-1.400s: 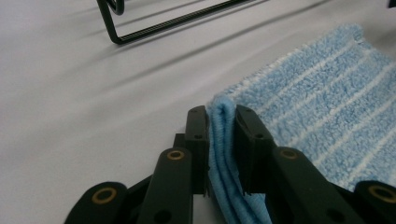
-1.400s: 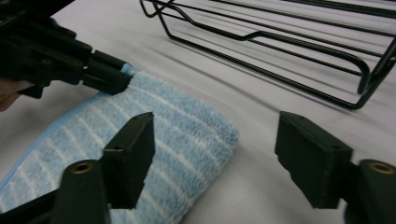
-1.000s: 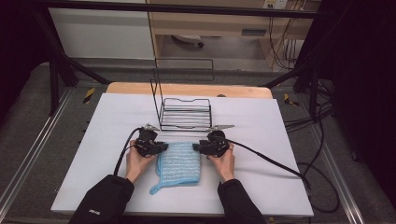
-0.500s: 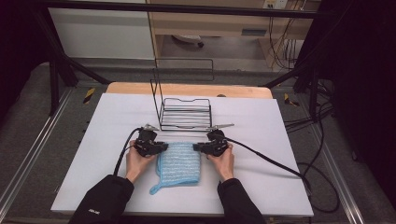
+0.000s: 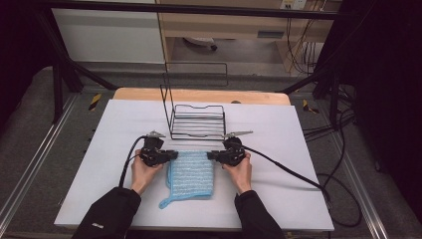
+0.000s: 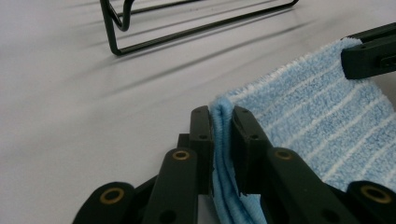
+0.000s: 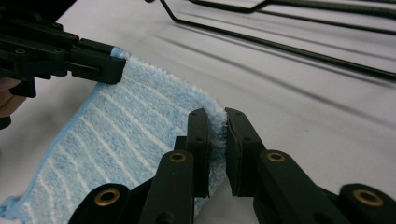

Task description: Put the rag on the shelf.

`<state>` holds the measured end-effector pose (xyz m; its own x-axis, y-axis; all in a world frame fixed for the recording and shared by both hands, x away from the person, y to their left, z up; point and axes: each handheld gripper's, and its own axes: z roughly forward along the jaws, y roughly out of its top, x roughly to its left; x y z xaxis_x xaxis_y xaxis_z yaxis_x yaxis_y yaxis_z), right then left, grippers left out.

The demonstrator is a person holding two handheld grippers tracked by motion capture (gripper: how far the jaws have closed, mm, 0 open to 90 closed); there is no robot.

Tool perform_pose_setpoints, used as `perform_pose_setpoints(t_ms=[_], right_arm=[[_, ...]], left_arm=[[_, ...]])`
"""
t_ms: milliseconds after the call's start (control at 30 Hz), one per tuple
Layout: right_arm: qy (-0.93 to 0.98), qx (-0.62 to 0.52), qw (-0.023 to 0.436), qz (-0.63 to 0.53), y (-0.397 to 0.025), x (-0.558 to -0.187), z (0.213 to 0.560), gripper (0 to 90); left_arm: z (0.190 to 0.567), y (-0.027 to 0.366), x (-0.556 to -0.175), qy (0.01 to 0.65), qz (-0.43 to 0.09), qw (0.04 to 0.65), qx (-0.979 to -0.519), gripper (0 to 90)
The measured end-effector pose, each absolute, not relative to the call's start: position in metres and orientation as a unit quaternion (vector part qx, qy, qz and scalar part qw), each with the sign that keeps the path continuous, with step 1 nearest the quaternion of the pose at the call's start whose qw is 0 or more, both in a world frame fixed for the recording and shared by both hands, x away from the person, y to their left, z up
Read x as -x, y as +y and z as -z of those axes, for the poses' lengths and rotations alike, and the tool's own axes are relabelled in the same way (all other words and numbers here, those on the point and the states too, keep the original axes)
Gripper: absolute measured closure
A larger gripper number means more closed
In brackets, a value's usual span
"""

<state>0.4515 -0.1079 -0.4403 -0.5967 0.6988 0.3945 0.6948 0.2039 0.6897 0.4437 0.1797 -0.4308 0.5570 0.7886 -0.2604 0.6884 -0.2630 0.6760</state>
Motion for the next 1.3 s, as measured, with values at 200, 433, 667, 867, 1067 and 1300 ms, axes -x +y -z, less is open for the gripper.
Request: perform_pose_setpoints(t_ms=[200,433,667,867,1067,1300], right_arm=[[0.773,-0.439,0.009,-0.458,-0.111,-0.445,0.432,81.3],[0.767,-0.431,0.016,-0.474,-0.113,-0.438,0.422,81.2],[0.762,-0.421,0.028,-0.491,-0.117,-0.431,0.413,81.2],[0.76,-0.413,0.044,-0.5,-0.12,-0.425,0.401,81.2],[0.757,-0.402,0.059,-0.512,-0.121,-0.42,0.386,81.3],[0.753,-0.386,0.077,-0.528,-0.123,-0.413,0.37,81.4]], left_arm=[[0.42,0.183,-0.436,0.456,-0.07,0.409,-0.788,79.3],[0.411,0.183,-0.429,0.447,-0.08,0.422,-0.785,79.2],[0.401,0.182,-0.421,0.435,-0.095,0.436,-0.782,79.2],[0.39,0.181,-0.415,0.427,-0.106,0.45,-0.777,79.2],[0.377,0.183,-0.409,0.422,-0.11,0.469,-0.768,79.2],[0.363,0.185,-0.402,0.412,-0.12,0.489,-0.759,79.3]])
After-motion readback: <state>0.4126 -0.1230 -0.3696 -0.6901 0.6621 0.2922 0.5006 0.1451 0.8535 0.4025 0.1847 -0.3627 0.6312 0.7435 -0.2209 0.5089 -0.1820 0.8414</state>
